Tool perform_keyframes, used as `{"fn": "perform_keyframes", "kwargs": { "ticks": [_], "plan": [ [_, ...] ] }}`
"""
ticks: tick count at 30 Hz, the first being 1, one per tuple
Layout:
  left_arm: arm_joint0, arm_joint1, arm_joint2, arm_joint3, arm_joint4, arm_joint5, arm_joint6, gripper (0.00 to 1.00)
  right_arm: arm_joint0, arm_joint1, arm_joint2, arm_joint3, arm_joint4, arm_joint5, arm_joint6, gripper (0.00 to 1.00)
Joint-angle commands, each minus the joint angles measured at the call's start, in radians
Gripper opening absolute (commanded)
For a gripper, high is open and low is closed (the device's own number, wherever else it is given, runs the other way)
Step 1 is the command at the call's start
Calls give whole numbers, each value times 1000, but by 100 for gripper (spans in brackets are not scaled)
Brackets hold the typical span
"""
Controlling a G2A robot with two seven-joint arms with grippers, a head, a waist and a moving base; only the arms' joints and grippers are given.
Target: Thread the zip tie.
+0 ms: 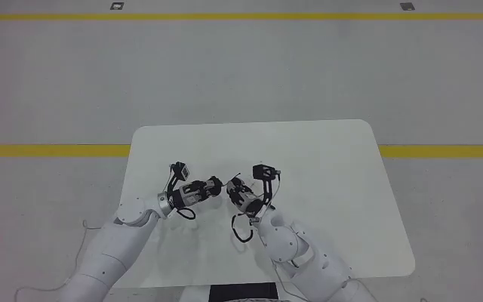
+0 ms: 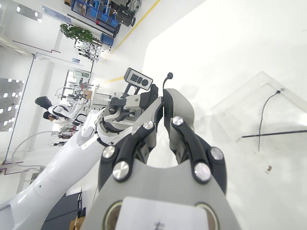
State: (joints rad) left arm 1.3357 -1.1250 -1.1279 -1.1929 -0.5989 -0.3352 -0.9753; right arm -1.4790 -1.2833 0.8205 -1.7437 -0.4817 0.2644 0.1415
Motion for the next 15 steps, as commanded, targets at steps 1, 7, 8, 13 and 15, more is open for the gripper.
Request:
{"fn": "perform_keyframes", "kwargs": {
  "ticks": [1, 7, 8, 13, 15],
  "plan": [
    [0, 0, 0, 0, 0, 0, 0, 0, 2, -2, -3, 4, -1, -1, 3, 0],
    [0, 0, 0, 0, 0, 0, 0, 0, 2, -7, 2, 5, -5, -3, 4, 0],
    [0, 0, 0, 0, 0, 0, 0, 0, 1, -7, 4, 4, -5, -3, 4, 0],
    [0, 0, 0, 0, 0, 0, 0, 0, -7, -8, 14, -3, -13, -4, 3, 98],
    [0, 0, 0, 0, 0, 0, 0, 0, -11, -8, 19, -9, -24, 0, -2, 100]
  ]
}}
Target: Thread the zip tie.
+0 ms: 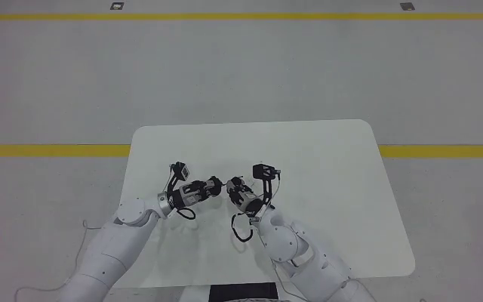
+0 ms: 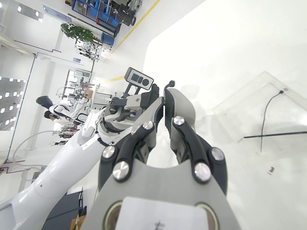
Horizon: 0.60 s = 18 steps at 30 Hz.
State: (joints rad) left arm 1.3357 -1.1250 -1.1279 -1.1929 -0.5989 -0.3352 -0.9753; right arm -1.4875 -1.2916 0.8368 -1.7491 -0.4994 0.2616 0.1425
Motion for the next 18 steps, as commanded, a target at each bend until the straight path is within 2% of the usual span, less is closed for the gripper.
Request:
{"fn": "perform_keyframes", "kwargs": {
  "ticks": [1, 8, 15, 18],
  "plan": [
    [0, 0, 0, 0, 0, 0, 0, 0, -5, 0, 5, -7, -10, 4, -5, 100],
    [0, 0, 0, 0, 0, 0, 0, 0, -39, 6, 32, -38, -54, 3, -15, 100],
    [0, 0, 0, 0, 0, 0, 0, 0, -95, 21, 78, -69, -118, -44, -39, 100],
    [0, 0, 0, 0, 0, 0, 0, 0, -97, 21, 81, -69, -120, -44, -43, 100]
  ]
}}
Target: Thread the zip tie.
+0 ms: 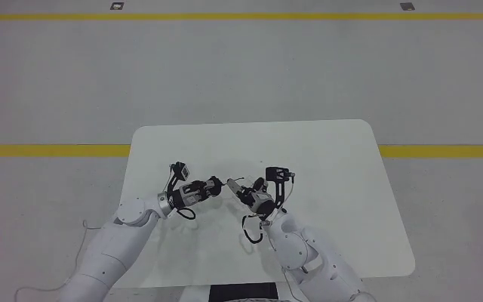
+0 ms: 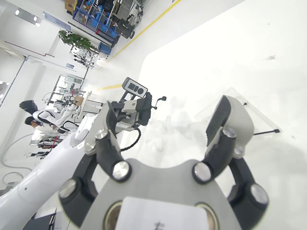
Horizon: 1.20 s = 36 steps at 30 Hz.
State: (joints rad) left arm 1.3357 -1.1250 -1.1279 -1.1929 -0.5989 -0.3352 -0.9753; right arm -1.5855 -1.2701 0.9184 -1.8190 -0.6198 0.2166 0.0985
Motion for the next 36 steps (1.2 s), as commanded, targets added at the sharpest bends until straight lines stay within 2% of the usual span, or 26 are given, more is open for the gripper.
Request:
{"fn": "perform_keyframes", "kwargs": {
  "ticks": [1, 4, 9, 14, 17, 21, 22, 23, 32, 34, 36],
  "plan": [
    [1, -1, 1, -2, -5, 6, 9, 0, 1, 0, -1, 0, 1, 1, 1, 100],
    [1, 0, -3, 1, -50, 38, 5, 0, 1, 0, -1, 0, 1, 1, 1, 100],
    [-4, 2, -27, 37, -213, 123, -115, 0, -1, 0, 3, 5, -16, -21, -16, 100],
    [-18, 5, -37, 76, -314, 211, -218, 0, -14, 3, 17, 3, -48, -68, -52, 100],
    [-30, 5, -34, 97, -337, 249, -249, 0, -24, 5, 24, 1, -77, -99, -77, 100],
    [-41, 4, -29, 112, -355, 269, -268, 0, -34, 8, 26, 1, -131, -145, -113, 100],
    [-47, 5, -31, 118, -343, 253, -255, 0, -34, 9, 26, 4, -170, -160, -128, 100],
    [-52, 7, -36, 115, -309, 205, -234, 0, -35, 9, 26, 4, -178, -161, -134, 100],
    [-52, 7, -36, 115, -310, 207, -227, 0, -35, 9, 26, 4, -178, -161, -134, 100],
    [-48, 5, -36, 110, -329, 225, -183, 0, -32, 10, 25, 11, -208, -163, -139, 100],
    [-44, 2, -34, 108, -395, 290, -201, 0, -30, 10, 19, 18, -253, -171, -162, 100]
  ]
}}
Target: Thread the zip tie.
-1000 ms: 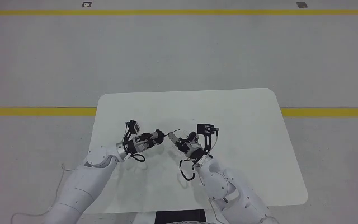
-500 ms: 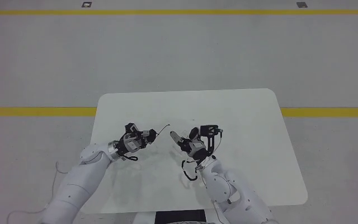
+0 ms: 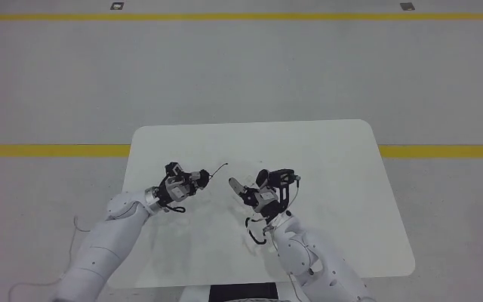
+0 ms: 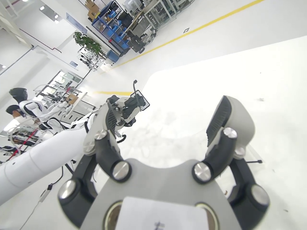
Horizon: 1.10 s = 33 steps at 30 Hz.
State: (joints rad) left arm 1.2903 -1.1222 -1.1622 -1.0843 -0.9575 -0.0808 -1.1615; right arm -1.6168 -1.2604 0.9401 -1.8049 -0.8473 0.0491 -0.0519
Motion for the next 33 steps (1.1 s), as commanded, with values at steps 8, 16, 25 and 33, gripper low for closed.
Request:
{"fn": "perform_keyframes", "kwargs": {
  "ticks": [8, 16, 25, 33],
  "plan": [
    [-14, -7, 20, 19, -154, 213, -90, 0, 7, 1, -38, 43, -264, -4, -98, 100],
    [-35, -10, 43, 19, -144, 221, -85, 0, 23, 1, -75, 81, -535, 11, -220, 100],
    [-35, -10, 46, 14, -125, 195, -78, 0, 21, 1, -81, 81, -550, 14, -232, 100],
    [-25, -16, 55, -11, -216, 296, -50, 0, 28, 0, -84, 90, -618, 25, -243, 100]
  ]
}}
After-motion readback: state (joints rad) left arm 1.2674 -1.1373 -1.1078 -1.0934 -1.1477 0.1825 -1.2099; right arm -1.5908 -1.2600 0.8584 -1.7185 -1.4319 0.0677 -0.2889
